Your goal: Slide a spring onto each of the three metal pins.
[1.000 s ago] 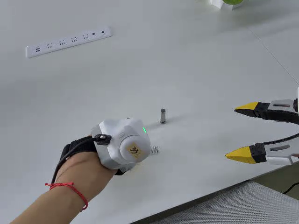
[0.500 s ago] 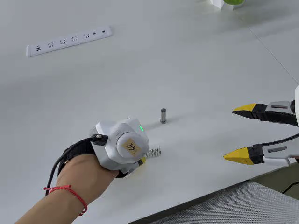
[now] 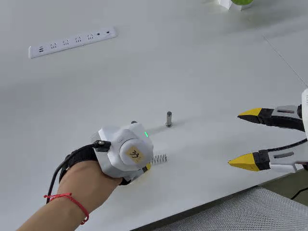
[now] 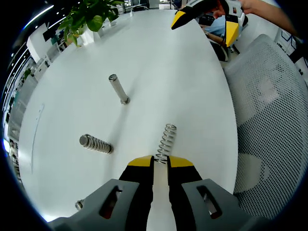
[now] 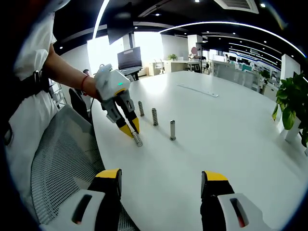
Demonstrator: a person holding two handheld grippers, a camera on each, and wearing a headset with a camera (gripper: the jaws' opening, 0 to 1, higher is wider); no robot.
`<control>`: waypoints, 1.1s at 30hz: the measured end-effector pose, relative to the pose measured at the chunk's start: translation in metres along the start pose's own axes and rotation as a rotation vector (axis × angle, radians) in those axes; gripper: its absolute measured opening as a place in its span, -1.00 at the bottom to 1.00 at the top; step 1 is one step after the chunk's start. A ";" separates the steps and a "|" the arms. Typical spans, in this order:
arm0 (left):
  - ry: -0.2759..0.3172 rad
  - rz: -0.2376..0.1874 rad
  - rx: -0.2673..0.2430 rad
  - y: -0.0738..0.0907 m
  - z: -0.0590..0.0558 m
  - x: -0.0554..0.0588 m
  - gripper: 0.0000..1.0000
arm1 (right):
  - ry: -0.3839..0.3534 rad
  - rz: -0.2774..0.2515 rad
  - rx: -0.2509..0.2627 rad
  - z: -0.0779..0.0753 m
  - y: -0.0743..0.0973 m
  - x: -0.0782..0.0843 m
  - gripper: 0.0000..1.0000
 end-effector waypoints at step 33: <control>0.029 -0.160 0.016 0.030 -0.015 -0.017 -0.86 | 0.032 -0.034 -0.078 0.029 -0.010 -0.026 0.26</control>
Point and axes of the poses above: the centre of the closed fingertips' face, and the gripper's own axes: y roughly backward along the fingers, z roughly to its left, x roughly out of its underside, the point moved 3 cm from there along y, roughly backward along the fingers, and after that the axes turned 14 degrees about x, right-handed, at the moved point
